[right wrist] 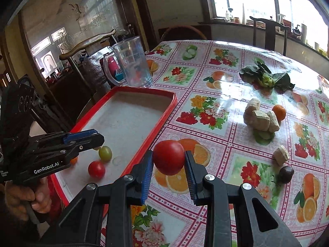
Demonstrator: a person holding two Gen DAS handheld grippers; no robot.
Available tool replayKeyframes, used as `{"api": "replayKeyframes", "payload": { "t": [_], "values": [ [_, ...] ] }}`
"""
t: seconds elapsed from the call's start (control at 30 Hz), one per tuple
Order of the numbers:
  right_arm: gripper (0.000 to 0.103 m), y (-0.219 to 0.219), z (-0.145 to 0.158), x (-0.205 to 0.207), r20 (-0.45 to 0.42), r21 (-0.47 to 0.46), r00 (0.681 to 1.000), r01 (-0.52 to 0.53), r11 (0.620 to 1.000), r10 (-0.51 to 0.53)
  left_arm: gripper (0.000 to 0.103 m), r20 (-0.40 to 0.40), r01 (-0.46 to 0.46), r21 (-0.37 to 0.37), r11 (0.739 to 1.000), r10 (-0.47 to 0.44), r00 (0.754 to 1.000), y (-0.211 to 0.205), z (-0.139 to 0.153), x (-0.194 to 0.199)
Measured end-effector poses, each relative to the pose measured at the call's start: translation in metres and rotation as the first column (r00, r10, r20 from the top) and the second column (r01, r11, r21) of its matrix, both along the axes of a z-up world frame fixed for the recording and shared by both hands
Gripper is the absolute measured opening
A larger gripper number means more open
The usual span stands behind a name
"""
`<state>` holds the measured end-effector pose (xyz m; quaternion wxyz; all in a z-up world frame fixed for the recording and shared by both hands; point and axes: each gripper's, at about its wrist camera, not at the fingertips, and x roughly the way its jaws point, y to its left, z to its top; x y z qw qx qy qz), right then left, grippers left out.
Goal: Organize fruits
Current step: 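Carry the pale slice in the left tool to the tray while the right tool carries the tomato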
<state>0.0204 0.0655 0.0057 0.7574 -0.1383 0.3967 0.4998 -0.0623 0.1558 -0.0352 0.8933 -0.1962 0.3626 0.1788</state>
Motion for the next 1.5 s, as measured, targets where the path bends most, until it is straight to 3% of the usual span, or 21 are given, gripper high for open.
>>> {"api": "replayKeyframes", "payload": {
  "t": [0.83,1.23,1.5],
  "values": [
    [0.031,0.077,-0.014,-0.033,-0.021,-0.027,0.99,-0.141,0.99,0.141,0.021,-0.026,-0.121,-0.021,0.992,0.121,0.992,0.07,-0.011,-0.034],
    [0.031,0.116,-0.039,-0.034,-0.048,-0.084,0.984,-0.176,0.981,0.173,0.021,-0.087,-0.138,-0.057,0.989,0.133,0.987,0.096,-0.025,-0.025],
    [0.032,0.124,-0.051,-0.034,-0.049,-0.117,0.98,-0.196,0.974,0.192,0.021,-0.198,-0.15,-0.088,0.985,0.131,0.971,0.107,-0.038,-0.012]
  ]
}}
